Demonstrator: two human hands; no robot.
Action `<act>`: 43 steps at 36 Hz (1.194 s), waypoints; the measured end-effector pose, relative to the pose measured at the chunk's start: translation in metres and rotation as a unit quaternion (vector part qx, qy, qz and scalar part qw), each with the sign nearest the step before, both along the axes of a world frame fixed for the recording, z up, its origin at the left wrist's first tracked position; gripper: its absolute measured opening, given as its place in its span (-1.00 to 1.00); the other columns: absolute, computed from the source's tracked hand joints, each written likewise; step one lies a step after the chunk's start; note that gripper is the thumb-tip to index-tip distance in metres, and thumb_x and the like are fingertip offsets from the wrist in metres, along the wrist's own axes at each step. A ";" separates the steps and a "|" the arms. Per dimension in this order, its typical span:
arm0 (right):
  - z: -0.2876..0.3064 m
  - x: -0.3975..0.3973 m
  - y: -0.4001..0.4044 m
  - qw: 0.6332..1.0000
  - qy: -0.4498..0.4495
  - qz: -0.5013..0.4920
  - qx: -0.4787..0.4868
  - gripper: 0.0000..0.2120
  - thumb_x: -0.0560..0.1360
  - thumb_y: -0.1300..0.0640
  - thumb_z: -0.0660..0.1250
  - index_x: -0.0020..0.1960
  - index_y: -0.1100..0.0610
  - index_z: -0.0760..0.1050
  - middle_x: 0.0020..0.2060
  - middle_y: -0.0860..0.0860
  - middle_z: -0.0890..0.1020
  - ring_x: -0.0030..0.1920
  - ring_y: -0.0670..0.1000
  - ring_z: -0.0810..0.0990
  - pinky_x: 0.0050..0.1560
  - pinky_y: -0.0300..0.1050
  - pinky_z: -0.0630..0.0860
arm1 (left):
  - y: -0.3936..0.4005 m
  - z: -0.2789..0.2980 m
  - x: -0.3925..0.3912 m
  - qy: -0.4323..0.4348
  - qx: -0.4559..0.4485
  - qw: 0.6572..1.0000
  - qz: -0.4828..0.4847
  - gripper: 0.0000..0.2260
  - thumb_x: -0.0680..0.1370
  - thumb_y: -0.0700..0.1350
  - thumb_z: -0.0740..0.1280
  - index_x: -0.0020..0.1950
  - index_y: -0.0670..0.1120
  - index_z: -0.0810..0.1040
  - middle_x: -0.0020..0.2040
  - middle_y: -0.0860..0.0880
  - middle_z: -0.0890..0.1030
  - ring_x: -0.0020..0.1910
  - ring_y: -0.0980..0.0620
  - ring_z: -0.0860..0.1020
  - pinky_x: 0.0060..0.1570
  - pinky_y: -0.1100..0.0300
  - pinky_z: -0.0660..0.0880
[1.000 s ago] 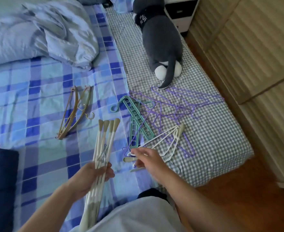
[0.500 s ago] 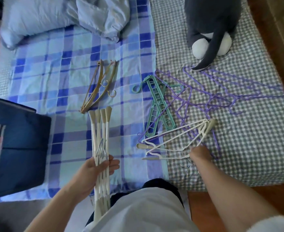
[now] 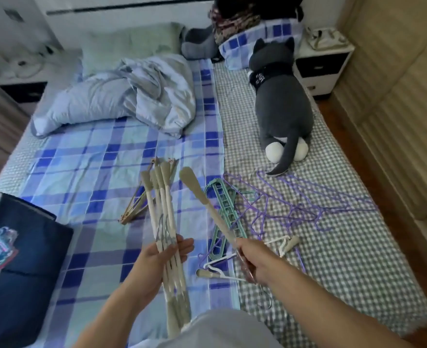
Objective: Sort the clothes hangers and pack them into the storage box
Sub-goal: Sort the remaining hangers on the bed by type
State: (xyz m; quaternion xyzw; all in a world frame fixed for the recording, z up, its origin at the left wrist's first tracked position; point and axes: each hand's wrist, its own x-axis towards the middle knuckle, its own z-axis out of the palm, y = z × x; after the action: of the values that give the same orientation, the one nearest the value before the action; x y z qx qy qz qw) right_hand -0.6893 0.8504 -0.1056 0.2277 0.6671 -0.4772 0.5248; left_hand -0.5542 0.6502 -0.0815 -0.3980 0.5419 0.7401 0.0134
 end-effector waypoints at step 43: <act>-0.022 0.071 0.039 0.960 0.049 0.172 -0.217 -0.69 0.65 0.08 0.25 0.06 0.32 0.60 -0.20 0.09 0.59 -0.17 0.02 0.57 -0.06 -0.10 0.54 | 0.001 0.026 -0.033 0.083 0.197 0.954 0.211 -0.69 0.65 -0.31 0.25 0.40 -0.31 0.47 0.21 -0.20 0.67 0.06 -0.10 0.72 -0.16 0.08 0.67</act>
State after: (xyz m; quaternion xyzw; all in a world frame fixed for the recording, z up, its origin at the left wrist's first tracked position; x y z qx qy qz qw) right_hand -0.6183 0.8898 -0.1273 -0.0332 0.6015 -0.5232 0.6028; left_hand -0.5869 0.6513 -0.0550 -0.4296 0.2882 0.8487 -0.1099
